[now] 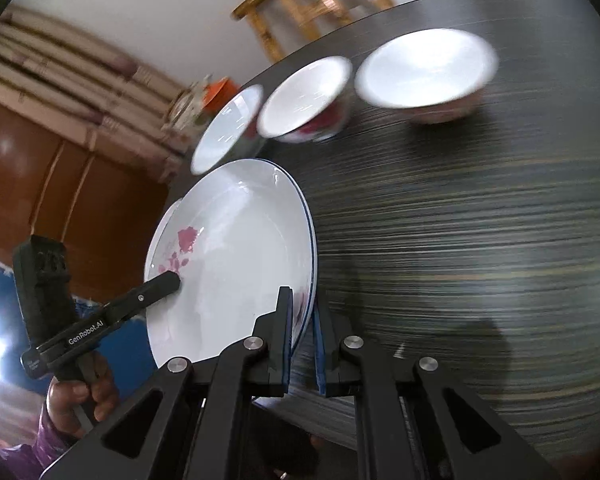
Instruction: Organize plates and bowls
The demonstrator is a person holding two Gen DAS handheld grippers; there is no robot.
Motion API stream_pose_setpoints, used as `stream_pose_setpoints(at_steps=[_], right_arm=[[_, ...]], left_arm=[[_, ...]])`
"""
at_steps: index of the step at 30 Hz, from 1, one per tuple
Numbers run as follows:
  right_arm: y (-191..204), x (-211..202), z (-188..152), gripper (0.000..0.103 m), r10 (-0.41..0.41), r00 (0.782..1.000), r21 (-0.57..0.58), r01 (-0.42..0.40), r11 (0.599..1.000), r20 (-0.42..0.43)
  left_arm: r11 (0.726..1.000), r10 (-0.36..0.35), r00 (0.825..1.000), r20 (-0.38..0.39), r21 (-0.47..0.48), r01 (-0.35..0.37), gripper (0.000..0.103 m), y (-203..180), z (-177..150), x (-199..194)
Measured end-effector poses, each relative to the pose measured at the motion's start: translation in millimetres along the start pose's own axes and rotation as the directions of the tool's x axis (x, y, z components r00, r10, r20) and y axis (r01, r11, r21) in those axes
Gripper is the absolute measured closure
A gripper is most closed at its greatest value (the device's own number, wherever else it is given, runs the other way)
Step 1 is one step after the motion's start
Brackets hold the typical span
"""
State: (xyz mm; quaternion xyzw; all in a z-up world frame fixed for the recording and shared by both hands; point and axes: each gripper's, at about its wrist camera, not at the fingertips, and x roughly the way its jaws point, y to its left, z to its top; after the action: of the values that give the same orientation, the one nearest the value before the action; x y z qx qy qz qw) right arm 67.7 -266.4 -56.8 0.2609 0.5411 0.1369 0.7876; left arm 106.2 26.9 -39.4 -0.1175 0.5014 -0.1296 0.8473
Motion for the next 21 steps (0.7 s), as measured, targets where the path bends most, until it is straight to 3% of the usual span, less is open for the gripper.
stream_pose_setpoints(at_steps=[12, 21], right_arm=[[122.0, 101.2, 26.6, 0.092, 0.027, 0.990, -0.158, -0.048, 0.986, -0.136], [174.1, 160.2, 51.7, 0.092, -0.030, 0.981, -0.233, -0.016, 0.972, -0.192]], left_arm=[[0.976, 0.134, 0.987, 0.089, -0.182, -0.116, 0.090, 126.6, 24.9, -36.2], [0.955, 0.221, 0.970, 0.102, -0.223, -0.194, 0.088, 168.8, 31.6, -30.9]])
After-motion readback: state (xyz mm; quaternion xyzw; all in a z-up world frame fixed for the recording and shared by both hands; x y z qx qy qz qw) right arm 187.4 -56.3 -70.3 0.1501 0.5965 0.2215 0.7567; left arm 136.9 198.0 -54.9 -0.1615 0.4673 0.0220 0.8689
